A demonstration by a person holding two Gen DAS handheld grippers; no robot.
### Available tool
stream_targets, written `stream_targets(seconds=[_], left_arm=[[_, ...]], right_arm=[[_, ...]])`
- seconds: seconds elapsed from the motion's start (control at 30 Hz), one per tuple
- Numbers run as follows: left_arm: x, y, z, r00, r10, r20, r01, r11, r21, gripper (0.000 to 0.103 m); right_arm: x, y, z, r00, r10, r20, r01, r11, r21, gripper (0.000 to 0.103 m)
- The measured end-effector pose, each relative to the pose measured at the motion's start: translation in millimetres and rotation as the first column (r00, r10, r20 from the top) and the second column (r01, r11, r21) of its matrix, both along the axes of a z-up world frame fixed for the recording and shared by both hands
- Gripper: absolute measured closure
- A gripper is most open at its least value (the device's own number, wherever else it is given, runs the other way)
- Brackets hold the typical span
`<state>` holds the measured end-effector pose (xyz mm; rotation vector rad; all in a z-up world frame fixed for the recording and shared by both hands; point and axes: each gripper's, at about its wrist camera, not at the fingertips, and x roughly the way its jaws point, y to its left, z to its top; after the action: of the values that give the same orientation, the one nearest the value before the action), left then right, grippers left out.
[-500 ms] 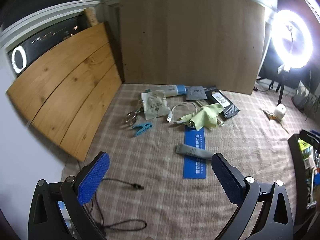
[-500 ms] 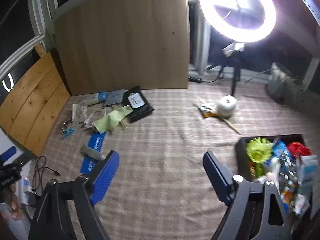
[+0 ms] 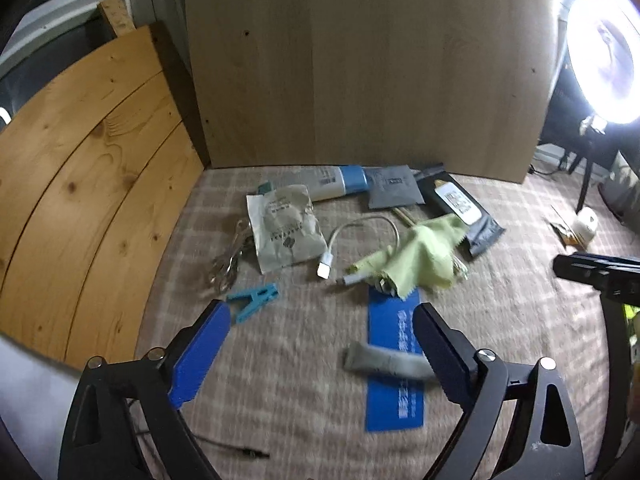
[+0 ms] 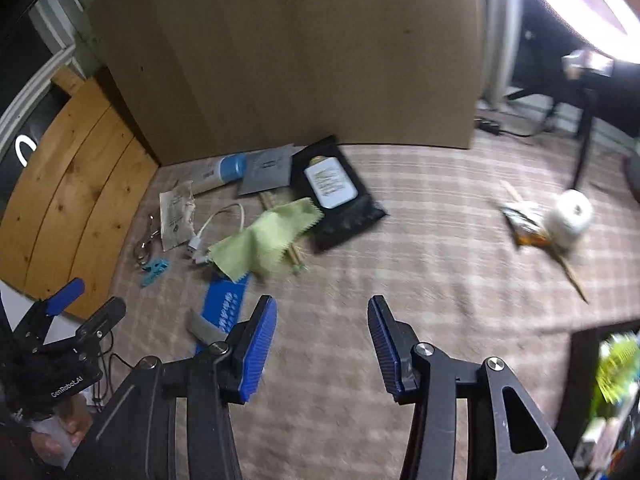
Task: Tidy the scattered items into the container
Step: 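Reach the right tool to the yellow-green cloth and close on it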
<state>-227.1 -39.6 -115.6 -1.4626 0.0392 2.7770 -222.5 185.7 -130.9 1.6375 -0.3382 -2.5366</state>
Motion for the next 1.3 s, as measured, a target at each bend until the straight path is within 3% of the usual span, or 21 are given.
stream_targets(seconds=[0.2, 0.4, 0.7, 0.9, 0.93, 1.0, 1.1, 1.23, 1.3], left_arm=[[-28, -3, -16, 1.0, -0.021, 0.024, 0.02, 1.0, 0.014, 0.019], [-59, -1, -34, 0.997, -0.04, 0.063, 0.038, 0.999, 0.024, 0.022], [-110, -16, -48, 0.991, 0.0, 0.133, -0.019, 0.99, 0.142, 0.025], [-117, -12, -60, 0.988, -0.005, 0.153, -0.018, 0.989, 0.146, 0.025], [-117, -11, -61, 0.988, -0.01, 0.157, -0.014, 0.989, 0.146, 0.025], [-119, -8, -65, 0.987, -0.017, 0.162, -0.007, 0.989, 0.147, 0.025], [-123, -6, -68, 0.986, -0.017, 0.169, -0.01, 0.988, 0.153, 0.025], [-128, 1, -75, 0.981, -0.04, 0.192, 0.007, 0.986, 0.166, 0.025], [-129, 8, -79, 0.978, -0.058, 0.2, 0.025, 0.986, 0.165, 0.025]], right_arm=[[-59, -25, -32, 0.995, 0.058, 0.078, -0.059, 0.998, 0.001, 0.059], [-102, -46, -62, 0.983, 0.115, 0.146, -0.114, 0.993, -0.016, 0.059], [-127, -59, -89, 0.969, 0.139, 0.202, -0.135, 0.99, -0.034, 0.059], [-129, -63, -91, 0.968, 0.16, 0.192, -0.159, 0.987, -0.019, 0.059], [-129, -65, -91, 0.968, 0.165, 0.189, -0.165, 0.986, -0.016, 0.061], [-128, -65, -90, 0.964, 0.19, 0.186, -0.185, 0.982, -0.046, 0.082], [-123, -63, -89, 0.959, 0.207, 0.193, -0.2, 0.978, -0.058, 0.101], [-114, -53, -100, 0.953, 0.195, 0.233, -0.193, 0.981, -0.03, 0.103], [-107, -38, -104, 0.956, 0.176, 0.233, -0.16, 0.983, -0.086, 0.103]])
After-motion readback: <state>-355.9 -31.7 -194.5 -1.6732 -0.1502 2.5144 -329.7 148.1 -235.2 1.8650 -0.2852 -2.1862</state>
